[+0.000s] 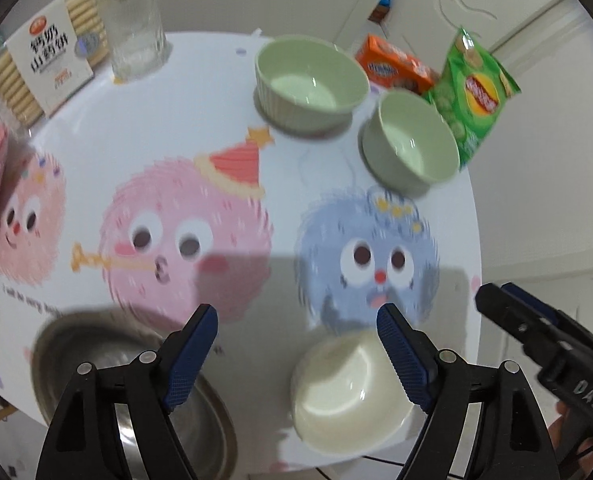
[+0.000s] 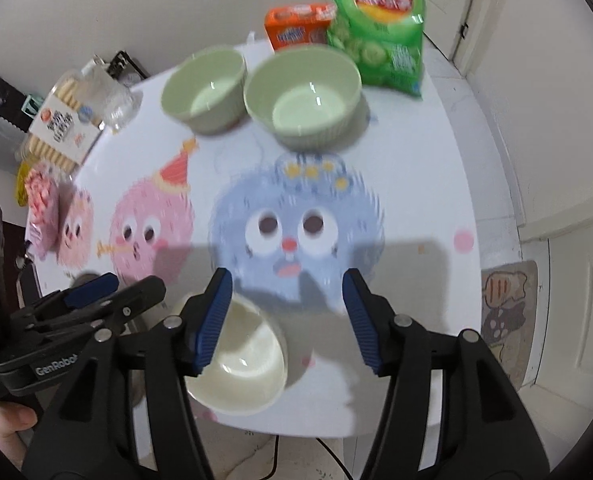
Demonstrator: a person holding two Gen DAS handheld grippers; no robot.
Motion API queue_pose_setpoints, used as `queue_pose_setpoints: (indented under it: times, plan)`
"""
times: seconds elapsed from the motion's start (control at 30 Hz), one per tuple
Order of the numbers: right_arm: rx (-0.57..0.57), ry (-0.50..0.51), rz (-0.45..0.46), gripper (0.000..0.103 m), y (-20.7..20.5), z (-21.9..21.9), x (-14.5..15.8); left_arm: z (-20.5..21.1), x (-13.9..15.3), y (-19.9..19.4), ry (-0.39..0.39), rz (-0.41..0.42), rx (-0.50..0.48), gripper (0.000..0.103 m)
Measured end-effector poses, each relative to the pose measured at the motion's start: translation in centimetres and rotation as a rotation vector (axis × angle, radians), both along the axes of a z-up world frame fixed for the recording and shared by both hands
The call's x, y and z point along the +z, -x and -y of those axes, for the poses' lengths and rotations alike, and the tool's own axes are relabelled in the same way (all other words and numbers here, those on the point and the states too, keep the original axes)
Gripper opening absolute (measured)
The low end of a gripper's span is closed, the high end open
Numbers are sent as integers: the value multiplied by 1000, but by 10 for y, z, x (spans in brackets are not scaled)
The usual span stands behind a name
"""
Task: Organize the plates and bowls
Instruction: 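Move both open grippers to the pale green ceramic bowl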
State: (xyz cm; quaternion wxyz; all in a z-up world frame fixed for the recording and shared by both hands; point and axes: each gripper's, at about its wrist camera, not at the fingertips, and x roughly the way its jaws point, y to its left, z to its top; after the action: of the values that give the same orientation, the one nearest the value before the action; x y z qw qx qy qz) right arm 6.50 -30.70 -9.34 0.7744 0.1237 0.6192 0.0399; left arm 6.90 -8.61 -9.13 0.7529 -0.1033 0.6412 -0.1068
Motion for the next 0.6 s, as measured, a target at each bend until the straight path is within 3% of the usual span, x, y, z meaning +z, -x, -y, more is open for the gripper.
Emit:
queue_pose_setpoints:
  times: [0.17, 0.33, 0.6]
  plan:
    - [38, -41, 8, 63, -44, -1, 12, -6, 10, -40, 6, 13, 46, 84]
    - [95, -95, 2, 91, -93, -10, 10, -13, 12, -81, 5, 20, 94, 84]
    - [158, -34, 9, 92, -163, -25, -3, -23, -5, -128, 3, -23, 171, 84]
